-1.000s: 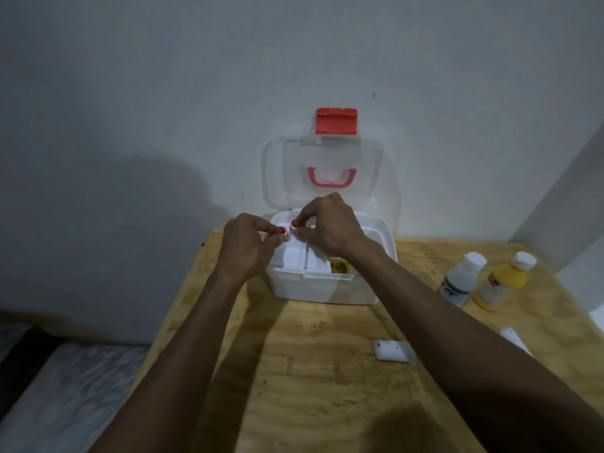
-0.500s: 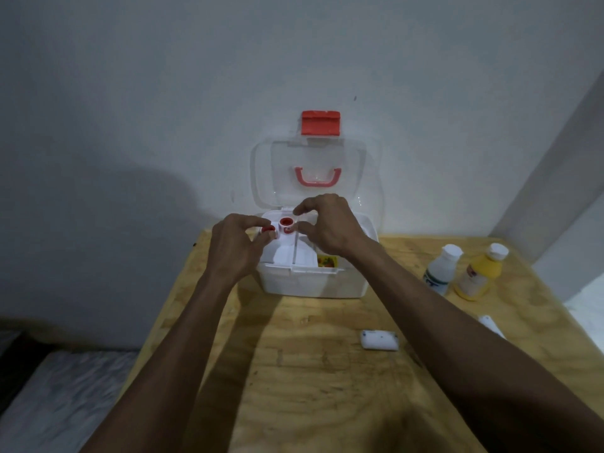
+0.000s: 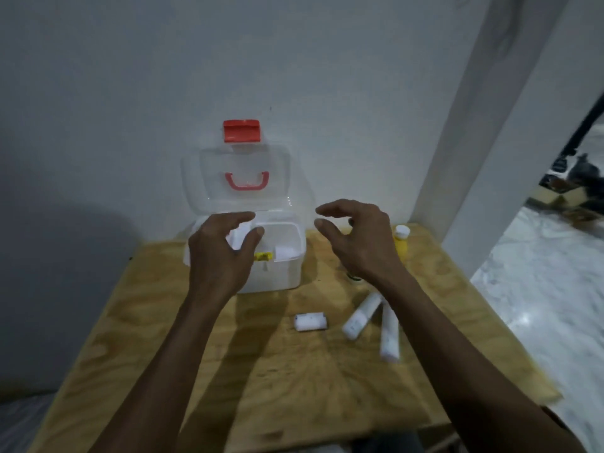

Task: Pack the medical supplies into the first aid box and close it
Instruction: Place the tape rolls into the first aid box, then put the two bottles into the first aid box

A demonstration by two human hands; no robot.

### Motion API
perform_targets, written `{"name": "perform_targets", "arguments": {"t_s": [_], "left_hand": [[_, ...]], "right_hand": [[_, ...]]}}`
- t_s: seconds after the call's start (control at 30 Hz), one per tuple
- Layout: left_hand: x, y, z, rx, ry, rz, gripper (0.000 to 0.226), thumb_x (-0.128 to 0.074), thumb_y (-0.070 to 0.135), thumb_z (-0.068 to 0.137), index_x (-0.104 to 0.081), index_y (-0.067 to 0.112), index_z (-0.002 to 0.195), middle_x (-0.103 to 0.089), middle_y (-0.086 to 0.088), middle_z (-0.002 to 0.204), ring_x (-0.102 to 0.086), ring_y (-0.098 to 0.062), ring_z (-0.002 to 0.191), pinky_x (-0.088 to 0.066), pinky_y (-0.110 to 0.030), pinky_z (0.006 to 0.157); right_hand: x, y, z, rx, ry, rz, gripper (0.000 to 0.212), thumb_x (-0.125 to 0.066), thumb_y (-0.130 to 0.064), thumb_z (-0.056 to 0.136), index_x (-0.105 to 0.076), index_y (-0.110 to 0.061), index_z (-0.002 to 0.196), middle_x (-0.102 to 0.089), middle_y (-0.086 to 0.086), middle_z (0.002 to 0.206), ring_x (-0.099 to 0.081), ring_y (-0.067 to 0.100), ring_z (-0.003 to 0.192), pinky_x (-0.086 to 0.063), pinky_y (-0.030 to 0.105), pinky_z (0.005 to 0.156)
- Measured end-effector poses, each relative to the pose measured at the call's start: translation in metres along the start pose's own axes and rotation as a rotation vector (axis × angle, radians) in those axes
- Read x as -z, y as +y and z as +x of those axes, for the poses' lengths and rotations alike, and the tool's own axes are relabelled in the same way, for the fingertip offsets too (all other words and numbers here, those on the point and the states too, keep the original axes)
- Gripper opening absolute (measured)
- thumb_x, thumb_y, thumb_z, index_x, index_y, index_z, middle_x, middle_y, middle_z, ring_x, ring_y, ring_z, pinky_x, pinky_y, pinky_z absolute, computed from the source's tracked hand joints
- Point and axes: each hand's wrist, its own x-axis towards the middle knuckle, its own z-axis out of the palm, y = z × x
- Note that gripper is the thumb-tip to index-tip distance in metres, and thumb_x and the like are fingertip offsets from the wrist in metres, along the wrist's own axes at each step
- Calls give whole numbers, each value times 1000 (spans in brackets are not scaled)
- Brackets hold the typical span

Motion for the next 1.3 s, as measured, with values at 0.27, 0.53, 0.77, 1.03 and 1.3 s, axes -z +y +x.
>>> {"name": "perform_targets", "arguments": {"t_s": [0.27,0.53,0.77,1.03,1.3], "left_hand": [[-75,47,-39,-121,-96,-175,32,-73,25,86,-69,21,117,-65,14,108,-63,-8,102,-54,-33,87],[-135,61,-49,-71,-231,-136,44,-67,24,91,-57,20,134,-63,-2,125,-58,-18,114,-50,-43,93],[-163,62,-47,-73,-186,-144,30,-63,27,94,-68,18,122,-69,0,118,-63,-16,108,-51,-39,91],[-171,57,-48,-93,-124,-134,28,-62,36,93,-69,23,116,-73,5,109,-68,-13,99,-55,-36,79],[-152,68,-43,-52,-50,-253,24,-70,26,89,-73,20,112,-74,7,104,-69,-8,94,-58,-36,77]], "right_hand": [[67,58,-31,-161,312,-19,11,-70,-22,88,-75,-23,98,-72,-13,87,-63,-8,80,-48,10,73],[62,110,-35,-248,289,-46,39,-71,-31,87,-64,-24,124,-67,-5,107,-60,10,92,-44,24,78],[39,124,-28,-242,278,31,35,-73,-27,87,-69,-21,121,-71,2,113,-63,17,104,-50,35,86],[31,133,-26,-219,336,21,25,-71,-26,89,-72,-20,114,-71,0,102,-64,19,99,-49,32,79],[45,115,-23,-193,387,72,20,-75,-23,85,-74,-24,104,-72,-5,90,-67,6,83,-55,30,73]]}}
